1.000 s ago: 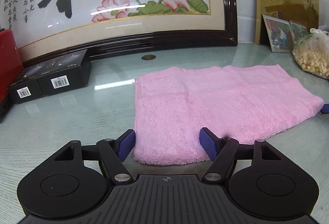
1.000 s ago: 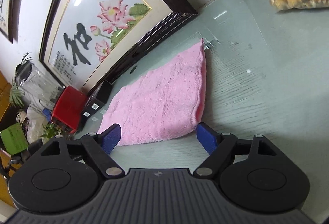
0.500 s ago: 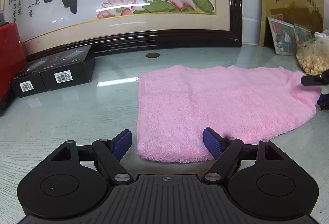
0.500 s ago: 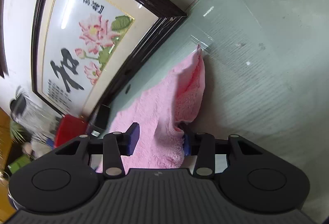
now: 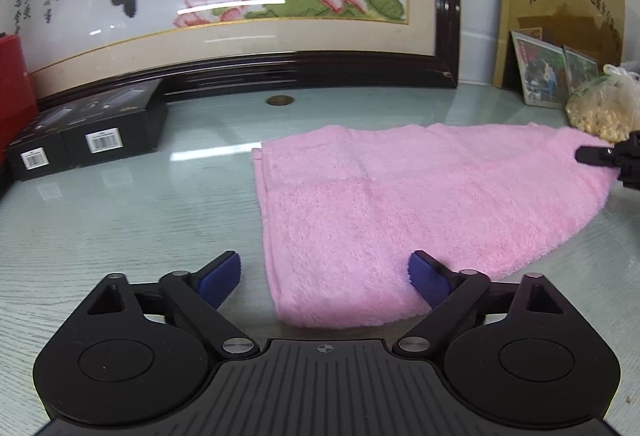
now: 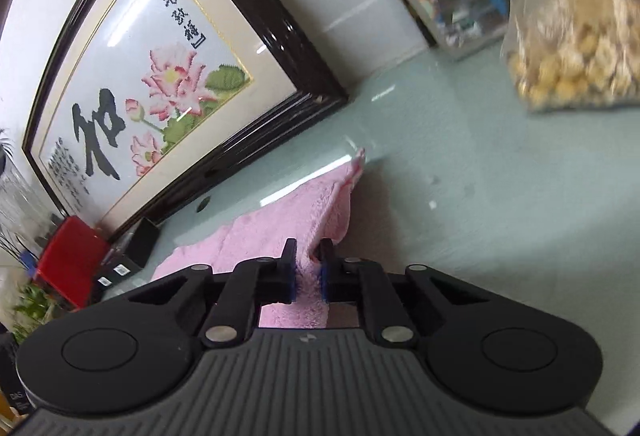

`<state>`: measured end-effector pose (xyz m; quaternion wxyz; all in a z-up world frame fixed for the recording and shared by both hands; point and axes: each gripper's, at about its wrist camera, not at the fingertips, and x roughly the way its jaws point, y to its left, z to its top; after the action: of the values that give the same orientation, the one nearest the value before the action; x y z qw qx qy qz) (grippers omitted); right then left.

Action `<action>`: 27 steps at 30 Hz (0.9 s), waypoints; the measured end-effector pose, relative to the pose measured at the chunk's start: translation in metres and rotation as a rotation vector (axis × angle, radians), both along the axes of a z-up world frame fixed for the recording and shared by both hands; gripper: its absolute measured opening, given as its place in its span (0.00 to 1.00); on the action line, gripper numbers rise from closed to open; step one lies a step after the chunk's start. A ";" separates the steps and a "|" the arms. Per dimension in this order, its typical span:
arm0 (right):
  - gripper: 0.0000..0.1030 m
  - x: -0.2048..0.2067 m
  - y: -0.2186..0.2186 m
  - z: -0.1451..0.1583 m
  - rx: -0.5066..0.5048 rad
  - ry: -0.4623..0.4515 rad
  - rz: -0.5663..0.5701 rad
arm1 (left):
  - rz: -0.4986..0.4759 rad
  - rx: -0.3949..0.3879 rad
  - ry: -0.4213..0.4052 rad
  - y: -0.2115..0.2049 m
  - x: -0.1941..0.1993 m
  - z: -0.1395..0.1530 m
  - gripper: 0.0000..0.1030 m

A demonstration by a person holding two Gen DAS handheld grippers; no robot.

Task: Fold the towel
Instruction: 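Lift the towel end with the right gripper and fold it over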

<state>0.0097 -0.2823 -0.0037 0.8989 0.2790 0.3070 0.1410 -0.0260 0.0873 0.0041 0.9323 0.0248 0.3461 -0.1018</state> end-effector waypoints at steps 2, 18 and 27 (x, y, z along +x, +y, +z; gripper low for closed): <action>0.10 0.001 -0.005 0.006 -0.034 -0.021 -0.010 | -0.006 -0.001 0.006 -0.011 0.004 0.000 0.89; 0.10 -0.020 0.080 0.065 -0.179 -0.182 0.245 | -0.033 0.052 -0.018 0.003 -0.003 0.006 0.85; 0.10 0.002 0.193 0.040 -0.261 -0.125 0.492 | -0.042 0.102 -0.083 0.023 -0.015 0.014 0.91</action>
<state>0.0117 -0.0896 0.0361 0.8832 0.0687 0.3249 0.3312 -0.0409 0.1098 0.0182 0.9410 0.0839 0.3114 -0.1025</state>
